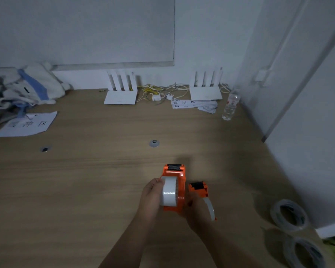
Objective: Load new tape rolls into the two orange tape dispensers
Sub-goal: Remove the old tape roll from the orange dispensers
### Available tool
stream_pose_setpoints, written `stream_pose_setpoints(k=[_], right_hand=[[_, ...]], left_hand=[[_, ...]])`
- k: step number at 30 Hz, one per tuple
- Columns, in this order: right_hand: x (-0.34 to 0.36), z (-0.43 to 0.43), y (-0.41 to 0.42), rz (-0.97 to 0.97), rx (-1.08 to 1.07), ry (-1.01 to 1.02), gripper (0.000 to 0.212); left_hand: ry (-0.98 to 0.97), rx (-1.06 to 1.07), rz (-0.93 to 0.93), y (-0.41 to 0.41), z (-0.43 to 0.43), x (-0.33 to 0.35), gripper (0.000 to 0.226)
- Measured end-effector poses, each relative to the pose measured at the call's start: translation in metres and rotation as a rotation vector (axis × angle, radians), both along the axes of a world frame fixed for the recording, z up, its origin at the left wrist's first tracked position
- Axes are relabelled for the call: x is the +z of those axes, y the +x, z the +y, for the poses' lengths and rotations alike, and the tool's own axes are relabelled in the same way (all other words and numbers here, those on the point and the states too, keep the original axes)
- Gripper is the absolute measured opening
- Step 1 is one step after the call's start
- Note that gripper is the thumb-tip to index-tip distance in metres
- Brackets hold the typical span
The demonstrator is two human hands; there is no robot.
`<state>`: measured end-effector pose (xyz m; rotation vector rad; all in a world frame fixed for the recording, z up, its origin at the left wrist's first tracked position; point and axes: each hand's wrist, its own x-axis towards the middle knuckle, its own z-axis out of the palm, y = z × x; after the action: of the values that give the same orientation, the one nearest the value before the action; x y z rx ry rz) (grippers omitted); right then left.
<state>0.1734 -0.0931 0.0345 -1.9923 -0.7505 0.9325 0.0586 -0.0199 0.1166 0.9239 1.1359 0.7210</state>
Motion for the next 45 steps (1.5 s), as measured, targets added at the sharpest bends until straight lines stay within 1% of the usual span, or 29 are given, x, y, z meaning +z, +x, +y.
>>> stream_pose_setpoints(k=[2, 3, 5, 7, 10, 13, 16, 19, 25, 28, 31, 34, 36, 38, 41, 42, 45], right_hand=[[0.025, -0.006, 0.000, -0.045, 0.019, 0.018, 0.030], [0.028, -0.006, 0.002, -0.073, 0.034, 0.023, 0.032], [0.034, -0.005, 0.005, -0.053, 0.018, 0.080, 0.026], [0.042, -0.001, 0.003, 0.065, -0.021, 0.129, 0.020], [0.057, 0.005, -0.005, 0.220, -0.057, 0.245, 0.029], [0.060, 0.007, -0.011, 0.250, 0.000, 0.322, 0.018], [0.059, 0.006, -0.008, 0.204, 0.011, 0.304, 0.010], [0.058, 0.005, -0.004, 0.192, 0.018, 0.308, 0.010], [0.058, -0.001, 0.013, 0.241, 0.013, 0.281, 0.004], [0.061, -0.009, 0.036, 0.218, 0.017, 0.241, 0.003], [0.062, -0.018, 0.063, 0.134, 0.042, 0.198, 0.008], [0.064, -0.025, 0.086, 0.053, 0.046, 0.206, 0.017], [0.063, -0.031, 0.102, -0.024, 0.028, 0.183, 0.013], [0.057, -0.034, 0.121, -0.163, 0.022, 0.132, 0.012], [0.047, -0.037, 0.151, -0.480, 0.097, -0.038, 0.016], [0.043, -0.037, 0.160, -0.559, 0.131, -0.075, 0.018], [0.032, -0.038, 0.182, -0.716, 0.296, -0.210, 0.016]], left_hand=[[0.016, 0.007, 0.008, -0.001, 0.000, 0.000, 0.027], [0.016, 0.010, 0.011, -0.001, 0.000, -0.002, 0.027], [0.001, 0.022, 0.017, -0.002, -0.001, -0.004, 0.026], [0.001, 0.033, 0.029, -0.002, -0.001, -0.007, 0.025], [0.005, 0.039, 0.015, -0.001, -0.002, -0.009, 0.024], [0.002, 0.023, -0.016, 0.001, -0.003, -0.009, 0.025], [0.021, -0.005, -0.006, 0.000, -0.002, -0.009, 0.027], [0.054, -0.039, 0.038, -0.001, -0.001, -0.011, 0.028], [0.024, 0.017, -0.026, -0.001, 0.000, -0.007, 0.024], [0.032, 0.028, -0.026, -0.001, 0.004, -0.008, 0.023], [0.003, 0.058, -0.038, 0.000, 0.008, -0.014, 0.023], [0.021, 0.045, 0.005, 0.003, 0.010, -0.021, 0.024], [0.028, 0.048, 0.015, 0.005, 0.010, -0.023, 0.025], [0.032, 0.052, 0.011, 0.008, 0.010, -0.024, 0.026], [0.033, 0.058, 0.007, 0.010, 0.010, -0.023, 0.027], [0.032, 0.061, 0.008, 0.011, 0.010, -0.024, 0.027], [0.022, 0.079, 0.013, 0.011, 0.010, -0.027, 0.026]])
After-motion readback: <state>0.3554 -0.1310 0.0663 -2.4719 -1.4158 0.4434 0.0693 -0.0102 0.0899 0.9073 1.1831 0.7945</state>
